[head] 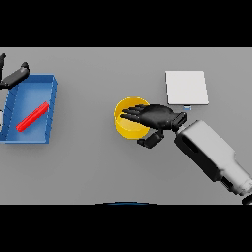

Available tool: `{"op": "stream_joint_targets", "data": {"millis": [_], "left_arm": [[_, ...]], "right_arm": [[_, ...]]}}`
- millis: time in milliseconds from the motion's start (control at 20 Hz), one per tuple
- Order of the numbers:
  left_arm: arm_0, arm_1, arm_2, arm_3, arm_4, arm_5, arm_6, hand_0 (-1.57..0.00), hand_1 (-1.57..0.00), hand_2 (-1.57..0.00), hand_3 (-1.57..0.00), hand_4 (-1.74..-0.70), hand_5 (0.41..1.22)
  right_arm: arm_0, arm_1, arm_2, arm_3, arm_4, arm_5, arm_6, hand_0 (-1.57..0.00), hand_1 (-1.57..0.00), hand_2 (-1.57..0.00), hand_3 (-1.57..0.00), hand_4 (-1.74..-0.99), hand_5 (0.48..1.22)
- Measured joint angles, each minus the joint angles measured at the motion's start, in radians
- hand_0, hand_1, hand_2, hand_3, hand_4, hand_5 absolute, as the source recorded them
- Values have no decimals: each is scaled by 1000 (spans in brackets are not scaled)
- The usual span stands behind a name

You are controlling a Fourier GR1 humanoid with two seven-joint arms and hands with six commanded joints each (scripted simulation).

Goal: Pick up the red beaker and tilt it to pour out 1 green nut into yellow bowl. Pick up the yellow bowl and place it on the metallic measuring scale.

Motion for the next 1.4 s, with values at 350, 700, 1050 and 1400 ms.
{"op": "stream_joint_targets", "data": {"millis": [350,700,1050,1400], "left_arm": [[18,-2,-5,-33,0,0,7,1,1,1,1,-793,730],[30,-19,-15,-51,-2,7,20,1,1,1,1,-793,731],[24,-1,-6,-36,-3,2,4,1,1,1,1,-792,732],[20,-3,-9,-28,-7,6,-2,1,1,1,1,-784,727]], "right_arm": [[-23,30,17,83,10,-22,-39,1,1,-27,-60,-1293,738],[-25,32,20,98,11,-17,-52,-630,-509,-481,-650,-1473,1044],[-25,19,22,77,-6,6,-51,-1364,-1320,-1314,-1111,-1659,1184],[-25,-19,-3,-25,-59,61,6,-1528,-1518,-1517,-1357,-1714,1213]]}}
